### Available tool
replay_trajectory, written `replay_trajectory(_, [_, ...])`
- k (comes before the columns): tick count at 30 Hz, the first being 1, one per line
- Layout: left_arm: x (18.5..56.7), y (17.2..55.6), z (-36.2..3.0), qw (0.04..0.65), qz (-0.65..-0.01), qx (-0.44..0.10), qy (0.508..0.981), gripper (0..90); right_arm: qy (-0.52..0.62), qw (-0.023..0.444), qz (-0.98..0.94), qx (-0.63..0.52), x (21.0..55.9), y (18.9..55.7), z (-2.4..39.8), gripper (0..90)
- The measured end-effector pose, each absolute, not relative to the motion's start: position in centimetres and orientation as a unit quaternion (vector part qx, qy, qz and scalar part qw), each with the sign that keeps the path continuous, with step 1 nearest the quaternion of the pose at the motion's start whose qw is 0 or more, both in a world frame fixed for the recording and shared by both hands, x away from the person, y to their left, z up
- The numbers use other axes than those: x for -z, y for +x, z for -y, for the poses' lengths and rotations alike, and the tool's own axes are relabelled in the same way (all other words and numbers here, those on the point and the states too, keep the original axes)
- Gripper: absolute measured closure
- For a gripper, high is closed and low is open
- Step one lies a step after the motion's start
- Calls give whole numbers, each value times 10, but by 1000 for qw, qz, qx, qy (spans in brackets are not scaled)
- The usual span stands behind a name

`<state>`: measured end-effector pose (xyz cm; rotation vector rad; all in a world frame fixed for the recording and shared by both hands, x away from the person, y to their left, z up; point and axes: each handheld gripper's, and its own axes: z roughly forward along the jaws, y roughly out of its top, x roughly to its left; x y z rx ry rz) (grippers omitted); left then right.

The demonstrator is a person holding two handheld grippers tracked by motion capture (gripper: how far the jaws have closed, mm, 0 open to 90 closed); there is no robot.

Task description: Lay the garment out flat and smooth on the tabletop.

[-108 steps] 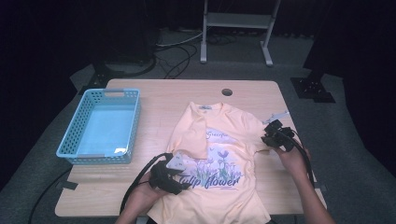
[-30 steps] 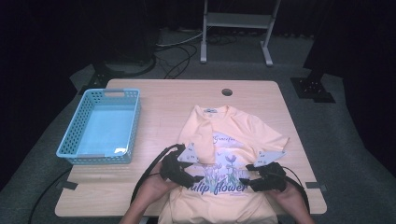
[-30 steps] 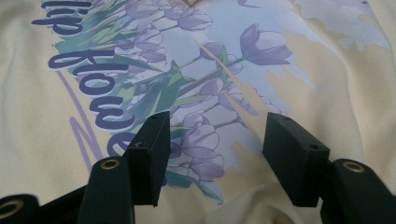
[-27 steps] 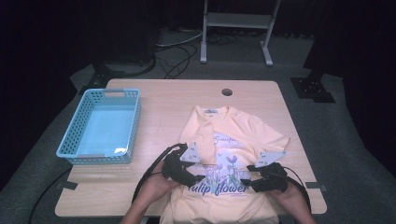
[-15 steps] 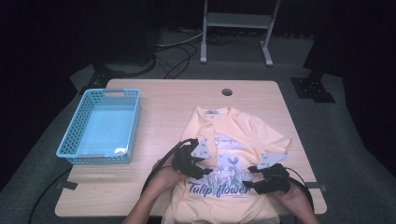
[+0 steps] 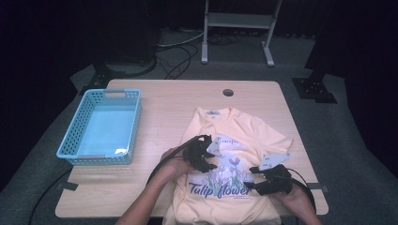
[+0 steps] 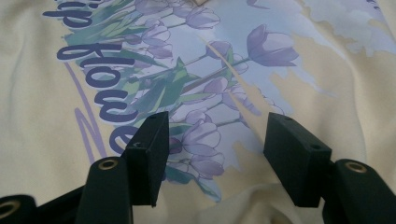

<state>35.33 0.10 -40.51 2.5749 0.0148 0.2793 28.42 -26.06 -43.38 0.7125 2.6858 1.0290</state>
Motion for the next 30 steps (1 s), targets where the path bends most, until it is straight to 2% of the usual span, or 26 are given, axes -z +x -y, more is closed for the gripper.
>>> replay_trajectory(8, [410,365,2,248,9,-75,966,657,239,90,-903,-347,434,284,261,399])
replay_trajectory(14, [410,366,0,248,15,-66,966,831,240,90,-902,-347,434,284,261,399])
replay_trajectory(23, [406,366,-7,239,32,-63,968,849,242,89,-903,-344,434,284,260,399])
replay_trajectory(30, [388,372,-23,247,35,-69,966,849,245,90,-903,-342,433,284,259,399])
